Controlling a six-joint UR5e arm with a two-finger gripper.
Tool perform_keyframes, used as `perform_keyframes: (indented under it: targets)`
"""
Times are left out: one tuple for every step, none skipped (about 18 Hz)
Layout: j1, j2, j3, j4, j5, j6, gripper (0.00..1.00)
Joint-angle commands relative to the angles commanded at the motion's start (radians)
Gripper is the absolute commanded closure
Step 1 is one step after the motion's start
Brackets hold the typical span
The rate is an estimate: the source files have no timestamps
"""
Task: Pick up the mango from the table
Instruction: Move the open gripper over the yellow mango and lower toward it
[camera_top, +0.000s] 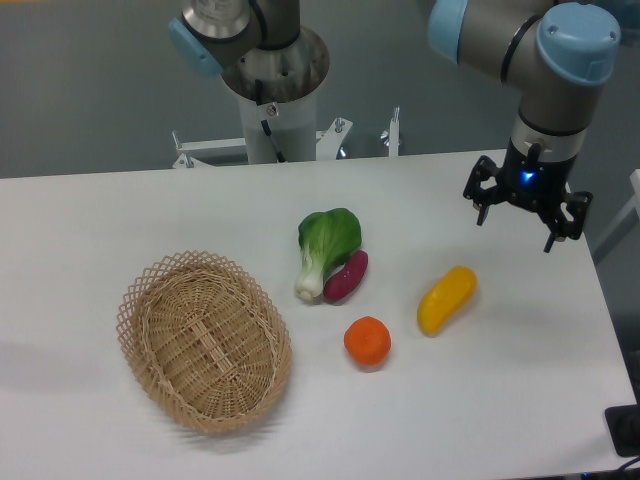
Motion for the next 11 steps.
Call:
perform_keyframes:
  targets:
    - [-0.003, 0.0, -0.012, 0.008, -0.002, 0.002, 0.0]
    - [-0.003, 0.0, -0.012, 0.024, 0.0, 0.002, 0.0]
    - [-0.005, 0.0, -0.011, 0.023, 0.0, 0.002, 0.0]
    - [-0.003, 0.0, -0.014, 0.028, -0.002, 0.002, 0.0]
    - [-0.005, 0.0, -0.015, 0.029, -0.002, 0.002, 0.0]
    - [-0.003, 0.0, -0.02, 0.031, -0.002, 0.002, 0.0]
    - [-0.005, -0.002, -0.021, 0.031, -0.002, 0.002, 0.0]
    - [-0.005, -0.003, -0.023, 0.032, -0.002, 0.0, 0.0]
    - [-0.006, -0.008, -0.026, 0.032, -0.002, 0.0, 0.0]
    - [-0.009, -0.009, -0.029, 0.034, -0.002, 0.0, 0.0]
    - [-0.011, -0.012, -0.038, 0.034, -0.005, -0.002, 0.0]
